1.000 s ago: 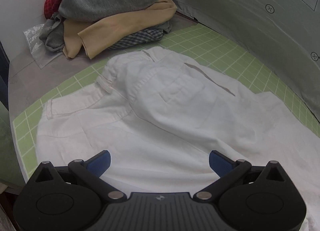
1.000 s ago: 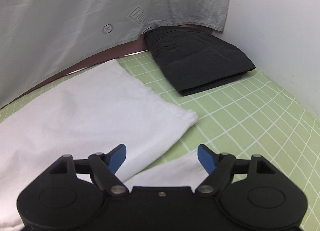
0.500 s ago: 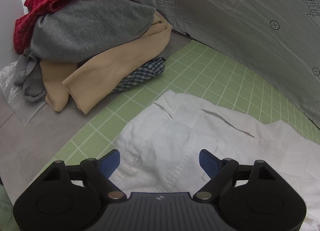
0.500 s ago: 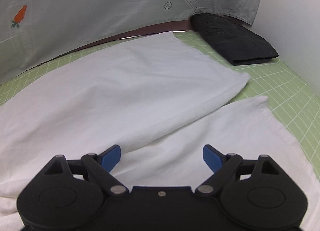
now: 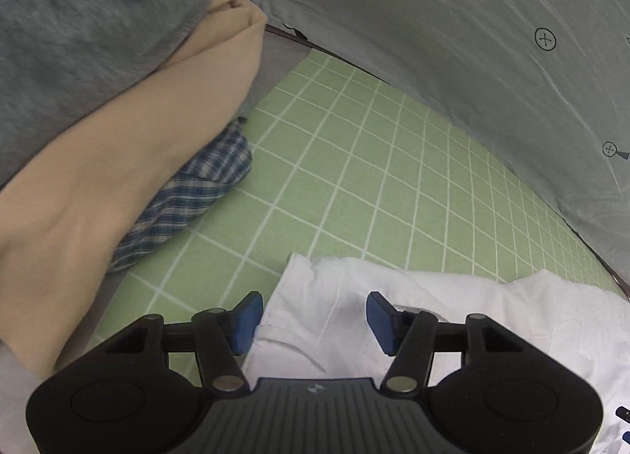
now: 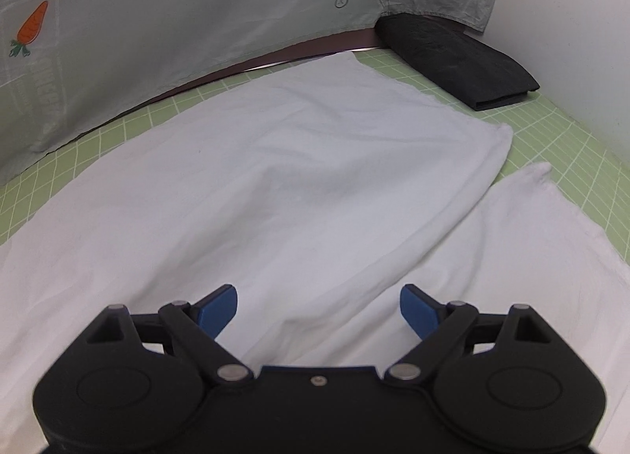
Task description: Fold clothes
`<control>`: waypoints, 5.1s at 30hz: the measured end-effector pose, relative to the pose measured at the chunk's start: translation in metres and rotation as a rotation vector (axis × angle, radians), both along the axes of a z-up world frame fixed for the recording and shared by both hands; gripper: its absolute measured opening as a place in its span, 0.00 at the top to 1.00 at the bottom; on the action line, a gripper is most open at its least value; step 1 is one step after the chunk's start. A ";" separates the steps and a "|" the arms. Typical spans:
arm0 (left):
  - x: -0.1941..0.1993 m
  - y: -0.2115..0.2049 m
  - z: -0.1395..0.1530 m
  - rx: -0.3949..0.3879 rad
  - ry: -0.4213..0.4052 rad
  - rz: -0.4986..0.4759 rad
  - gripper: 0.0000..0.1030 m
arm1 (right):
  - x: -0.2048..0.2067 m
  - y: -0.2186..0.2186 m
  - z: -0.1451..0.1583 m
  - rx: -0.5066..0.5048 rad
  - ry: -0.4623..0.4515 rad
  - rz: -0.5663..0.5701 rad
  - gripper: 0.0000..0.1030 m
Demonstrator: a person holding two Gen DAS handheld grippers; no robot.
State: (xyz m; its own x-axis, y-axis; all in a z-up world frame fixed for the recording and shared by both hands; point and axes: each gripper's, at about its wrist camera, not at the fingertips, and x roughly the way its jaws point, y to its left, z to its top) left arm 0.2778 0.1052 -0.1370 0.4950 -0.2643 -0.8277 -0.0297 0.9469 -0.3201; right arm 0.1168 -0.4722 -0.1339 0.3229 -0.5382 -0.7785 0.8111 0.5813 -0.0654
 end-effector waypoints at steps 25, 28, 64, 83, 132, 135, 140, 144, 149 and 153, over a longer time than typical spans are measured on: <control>0.007 0.002 0.017 0.044 -0.106 0.229 0.35 | 0.005 0.001 -0.011 0.017 0.058 0.009 0.12; -0.008 -0.004 0.024 0.076 -0.118 0.218 0.21 | -0.001 -0.010 -0.016 0.060 0.019 -0.038 0.12; -0.275 -0.151 0.042 0.168 -0.038 0.119 0.09 | -0.198 -0.035 -0.006 0.046 -0.026 0.163 0.13; -0.327 -0.205 0.039 0.203 -0.025 0.142 0.08 | -0.328 -0.138 -0.008 -0.057 0.014 -0.106 0.07; -0.266 -0.014 0.002 0.045 0.039 0.592 0.76 | -0.326 -0.108 -0.007 0.209 -0.285 -0.451 0.93; -0.263 -0.021 0.009 0.079 0.011 0.570 0.89 | -0.333 -0.106 0.006 0.207 -0.347 -0.429 0.96; -0.284 -0.019 0.041 0.108 -0.041 0.629 0.91 | -0.340 -0.099 0.045 0.171 -0.428 -0.369 0.96; -0.308 -0.011 0.081 0.126 -0.117 0.642 0.92 | -0.350 -0.093 0.088 0.142 -0.513 -0.326 0.97; -0.308 -0.013 0.074 0.108 -0.065 0.710 0.93 | -0.345 -0.101 0.098 0.111 -0.503 -0.274 0.97; -0.305 -0.022 0.079 0.114 -0.084 0.735 0.93 | -0.335 -0.111 0.086 0.166 -0.529 -0.312 0.97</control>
State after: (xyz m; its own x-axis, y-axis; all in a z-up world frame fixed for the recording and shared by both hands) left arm -0.0275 0.0831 -0.0577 0.5736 0.2439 -0.7820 -0.6474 0.7198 -0.2504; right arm -0.2186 -0.5830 -0.0483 0.5346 -0.5547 -0.6376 0.8416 0.2808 0.4613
